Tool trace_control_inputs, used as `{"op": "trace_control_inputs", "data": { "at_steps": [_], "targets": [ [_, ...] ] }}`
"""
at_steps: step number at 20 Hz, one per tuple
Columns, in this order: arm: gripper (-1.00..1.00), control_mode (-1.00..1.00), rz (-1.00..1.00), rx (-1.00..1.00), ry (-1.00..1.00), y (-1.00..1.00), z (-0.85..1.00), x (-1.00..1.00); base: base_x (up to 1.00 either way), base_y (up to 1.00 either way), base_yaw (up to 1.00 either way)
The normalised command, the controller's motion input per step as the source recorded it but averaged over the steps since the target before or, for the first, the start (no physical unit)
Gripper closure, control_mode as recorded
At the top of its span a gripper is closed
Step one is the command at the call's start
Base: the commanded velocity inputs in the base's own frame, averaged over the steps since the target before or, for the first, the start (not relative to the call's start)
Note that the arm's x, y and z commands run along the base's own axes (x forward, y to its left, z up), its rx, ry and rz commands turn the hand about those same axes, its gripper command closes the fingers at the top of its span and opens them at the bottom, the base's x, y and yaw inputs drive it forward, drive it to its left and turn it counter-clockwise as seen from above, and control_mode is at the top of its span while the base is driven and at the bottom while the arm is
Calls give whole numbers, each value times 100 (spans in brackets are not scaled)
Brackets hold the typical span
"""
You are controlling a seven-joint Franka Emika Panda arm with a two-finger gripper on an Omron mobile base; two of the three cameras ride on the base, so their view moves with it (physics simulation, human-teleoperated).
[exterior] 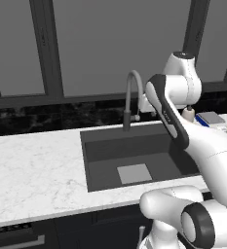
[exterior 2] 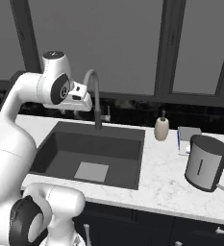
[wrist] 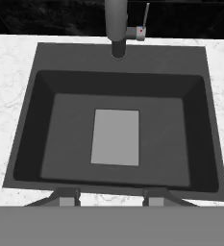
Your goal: Navigate to the coffee machine.
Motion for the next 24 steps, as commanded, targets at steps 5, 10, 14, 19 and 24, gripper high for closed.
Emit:
{"op": "trace_control_inputs", "data": {
  "at_steps": [5,10,14,19,24],
  "targets": [
    [-100,-100,0,0,5,0,0,-38,0,0,0],
    [-100,-100,-5,0,0,-2,-5,-100,0,0,0],
    [-100,-100,-4,0,0,-3,-3,-100,0,0,0],
    [-100,-100,-3,0,0,-2,0,-100,0,0,0],
    [-100,-100,0,0,0,0,0,-76,0,0,0]
  ]
}}
